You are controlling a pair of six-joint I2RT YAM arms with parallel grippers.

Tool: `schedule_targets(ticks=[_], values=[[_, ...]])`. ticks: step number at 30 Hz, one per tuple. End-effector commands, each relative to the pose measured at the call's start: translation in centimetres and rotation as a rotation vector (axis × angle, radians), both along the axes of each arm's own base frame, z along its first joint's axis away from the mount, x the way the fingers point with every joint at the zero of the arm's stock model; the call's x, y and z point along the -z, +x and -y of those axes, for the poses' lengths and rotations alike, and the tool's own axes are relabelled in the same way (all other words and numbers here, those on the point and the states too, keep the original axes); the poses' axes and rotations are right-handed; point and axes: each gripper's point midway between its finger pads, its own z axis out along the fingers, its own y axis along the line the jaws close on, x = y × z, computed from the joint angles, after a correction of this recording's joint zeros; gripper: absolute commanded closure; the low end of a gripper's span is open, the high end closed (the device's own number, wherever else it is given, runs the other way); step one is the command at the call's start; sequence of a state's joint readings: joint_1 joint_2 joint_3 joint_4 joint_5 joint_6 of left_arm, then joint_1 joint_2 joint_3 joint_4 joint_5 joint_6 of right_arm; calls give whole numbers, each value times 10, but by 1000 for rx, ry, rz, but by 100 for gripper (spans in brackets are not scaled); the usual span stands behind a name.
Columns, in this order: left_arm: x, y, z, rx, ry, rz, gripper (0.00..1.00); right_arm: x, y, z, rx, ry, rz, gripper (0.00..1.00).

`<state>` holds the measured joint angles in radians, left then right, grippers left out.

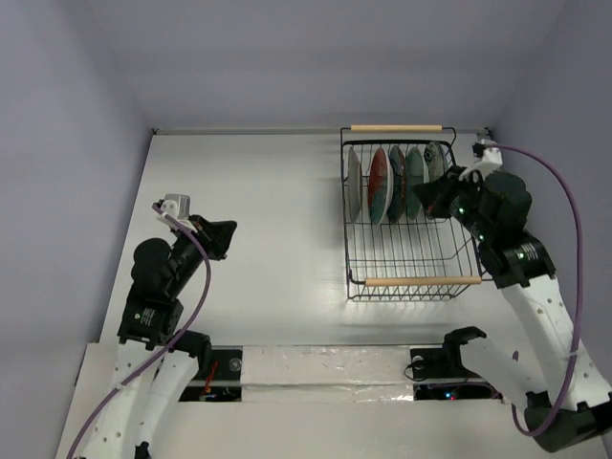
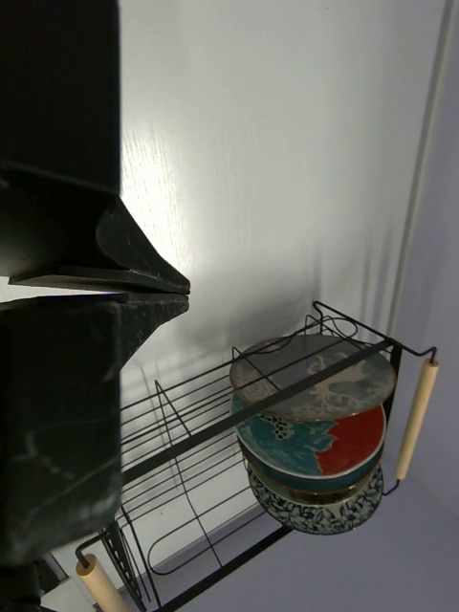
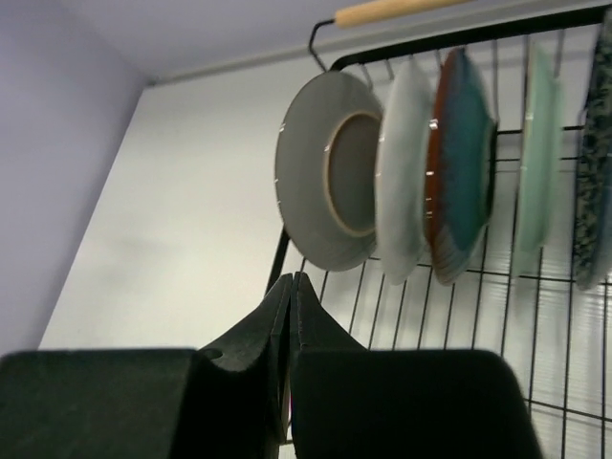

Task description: Unload the plates from the dish rack

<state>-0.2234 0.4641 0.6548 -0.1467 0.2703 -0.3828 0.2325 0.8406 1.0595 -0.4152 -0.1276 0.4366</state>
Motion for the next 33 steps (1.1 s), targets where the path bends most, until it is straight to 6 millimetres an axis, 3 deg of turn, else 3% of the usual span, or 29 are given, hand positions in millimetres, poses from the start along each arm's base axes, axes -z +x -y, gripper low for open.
schedule_targets(ticks=[1, 3, 6, 7, 10, 11, 13, 18, 22, 25, 33], values=[[-10, 2, -2, -15, -10, 25, 100, -24, 15, 10, 103, -92, 36, 100], [-9, 3, -2, -19, -13, 19, 100, -18, 26, 35, 236, -161, 12, 100], [-9, 2, -1, -11, -13, 20, 97, -12, 41, 60, 388, -237, -30, 85], [-9, 2, 0, -7, -14, 22, 93, -14, 43, 69, 435, -259, -28, 72], [-11, 0, 3, 12, -13, 32, 85, -7, 56, 75, 479, -310, -55, 45], [-10, 0, 3, 14, -10, 32, 83, -11, 60, 82, 514, -327, -62, 42], [-9, 0, 4, 20, -9, 26, 76, 6, 70, 84, 525, -380, -119, 41], [-10, -2, 6, 32, -10, 34, 65, 31, 86, 112, 607, -446, -205, 41], [-11, -2, 7, 35, -11, 36, 59, 48, 101, 114, 584, -472, -249, 42], [-10, -2, 7, 37, -10, 34, 57, 53, 110, 119, 593, -481, -266, 43], [-11, -3, 7, 37, -12, 36, 57, 92, 142, 125, 599, -540, -369, 46]])
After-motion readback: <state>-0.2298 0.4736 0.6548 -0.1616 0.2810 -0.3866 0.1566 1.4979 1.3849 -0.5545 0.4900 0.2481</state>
